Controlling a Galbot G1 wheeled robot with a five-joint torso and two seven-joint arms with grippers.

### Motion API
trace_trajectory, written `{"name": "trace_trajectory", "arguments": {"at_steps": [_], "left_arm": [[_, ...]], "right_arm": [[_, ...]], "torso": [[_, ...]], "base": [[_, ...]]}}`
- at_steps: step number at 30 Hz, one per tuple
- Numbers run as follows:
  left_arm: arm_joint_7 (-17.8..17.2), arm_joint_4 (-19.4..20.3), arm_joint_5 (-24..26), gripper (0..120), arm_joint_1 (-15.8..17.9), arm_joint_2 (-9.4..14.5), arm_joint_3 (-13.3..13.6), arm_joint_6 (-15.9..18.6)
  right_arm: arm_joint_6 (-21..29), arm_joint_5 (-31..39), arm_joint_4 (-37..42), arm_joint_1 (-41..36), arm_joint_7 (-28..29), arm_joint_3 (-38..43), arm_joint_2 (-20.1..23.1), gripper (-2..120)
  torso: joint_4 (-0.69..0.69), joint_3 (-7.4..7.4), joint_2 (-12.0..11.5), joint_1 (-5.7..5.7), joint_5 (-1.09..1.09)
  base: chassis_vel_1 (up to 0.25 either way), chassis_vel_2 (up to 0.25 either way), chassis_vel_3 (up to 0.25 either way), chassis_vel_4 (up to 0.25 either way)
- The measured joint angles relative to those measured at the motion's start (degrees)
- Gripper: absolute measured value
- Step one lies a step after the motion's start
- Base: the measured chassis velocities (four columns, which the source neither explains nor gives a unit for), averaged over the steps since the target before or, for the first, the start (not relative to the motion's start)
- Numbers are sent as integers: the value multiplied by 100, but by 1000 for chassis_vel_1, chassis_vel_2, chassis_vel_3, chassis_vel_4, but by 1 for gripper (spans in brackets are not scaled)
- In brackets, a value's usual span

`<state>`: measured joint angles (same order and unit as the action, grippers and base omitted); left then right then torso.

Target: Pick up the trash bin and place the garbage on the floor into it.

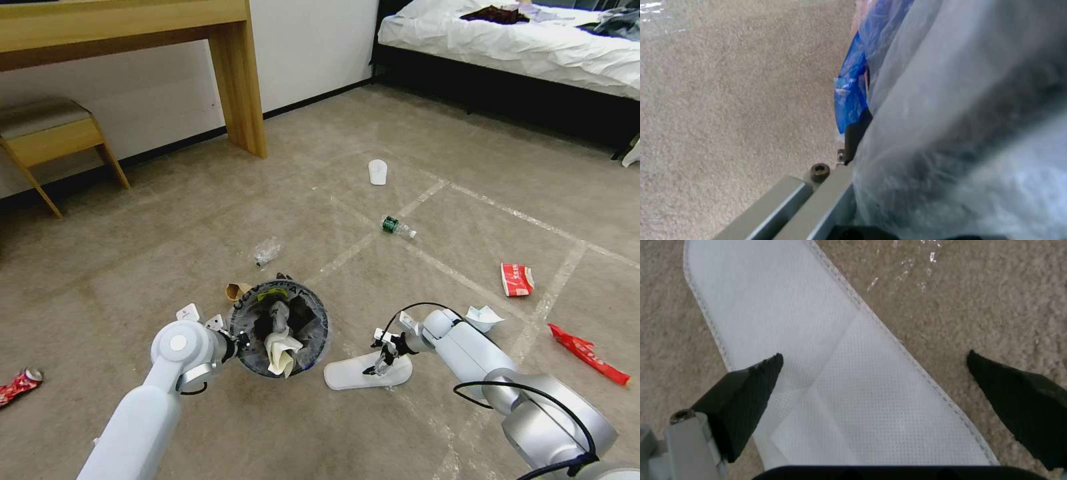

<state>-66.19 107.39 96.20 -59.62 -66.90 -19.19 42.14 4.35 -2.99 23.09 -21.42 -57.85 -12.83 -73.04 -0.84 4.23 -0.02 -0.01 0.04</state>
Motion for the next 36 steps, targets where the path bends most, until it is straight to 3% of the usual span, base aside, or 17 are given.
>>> {"name": "trace_trajectory", "arguments": {"at_steps": [18, 36], "left_arm": [[-22, 43, -103, 0, -33, -54, 12, 1], [-36, 43, -206, 0, -9, -105, 99, 0]], "right_arm": [[-35, 14, 550, -241, -240, -24, 153, 100], [166, 300, 1225, -603, -380, -134, 592, 99]], "torso": [[0, -4, -1, 1, 0], [6, -3, 1, 1, 2]], "base": [[0, 0, 0, 0], [0, 0, 0, 0]]}}
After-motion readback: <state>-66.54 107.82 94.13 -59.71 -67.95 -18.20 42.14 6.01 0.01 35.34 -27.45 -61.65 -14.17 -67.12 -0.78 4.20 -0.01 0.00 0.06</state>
